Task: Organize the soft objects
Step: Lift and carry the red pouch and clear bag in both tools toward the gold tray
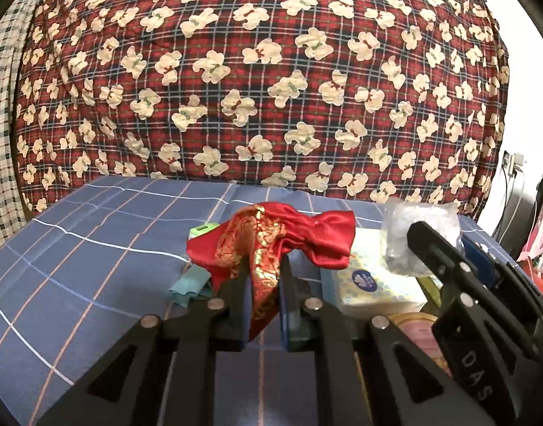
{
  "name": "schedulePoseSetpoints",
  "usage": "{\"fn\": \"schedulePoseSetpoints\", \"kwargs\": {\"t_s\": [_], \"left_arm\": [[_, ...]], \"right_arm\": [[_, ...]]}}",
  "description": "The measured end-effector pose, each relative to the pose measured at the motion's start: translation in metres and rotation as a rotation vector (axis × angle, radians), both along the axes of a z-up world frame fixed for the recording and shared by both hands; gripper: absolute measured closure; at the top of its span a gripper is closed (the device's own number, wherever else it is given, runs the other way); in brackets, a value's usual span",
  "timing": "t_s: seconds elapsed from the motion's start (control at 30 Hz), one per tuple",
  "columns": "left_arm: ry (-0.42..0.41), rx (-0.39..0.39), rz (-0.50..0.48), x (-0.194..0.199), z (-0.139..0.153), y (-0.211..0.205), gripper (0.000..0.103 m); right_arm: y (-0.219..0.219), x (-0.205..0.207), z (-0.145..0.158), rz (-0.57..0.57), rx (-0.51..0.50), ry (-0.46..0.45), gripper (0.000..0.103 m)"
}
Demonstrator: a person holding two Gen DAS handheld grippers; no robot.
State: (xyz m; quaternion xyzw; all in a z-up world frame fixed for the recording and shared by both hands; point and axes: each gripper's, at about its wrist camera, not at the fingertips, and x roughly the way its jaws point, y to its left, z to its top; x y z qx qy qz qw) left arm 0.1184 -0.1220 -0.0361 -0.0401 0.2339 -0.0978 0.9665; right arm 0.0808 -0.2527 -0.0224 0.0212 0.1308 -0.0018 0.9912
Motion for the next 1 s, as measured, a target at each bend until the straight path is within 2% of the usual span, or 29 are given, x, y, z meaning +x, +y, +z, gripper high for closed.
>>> {"fn": "schedulePoseSetpoints", "kwargs": {"t_s": [1.0], "left_arm": [[-0.007, -0.007, -0.063, -0.005, 0.0, -0.025, 0.093]], "right_arm": [[-0.023, -0.015, 0.004, -0.043, 0.015, -0.048, 0.073]]}}
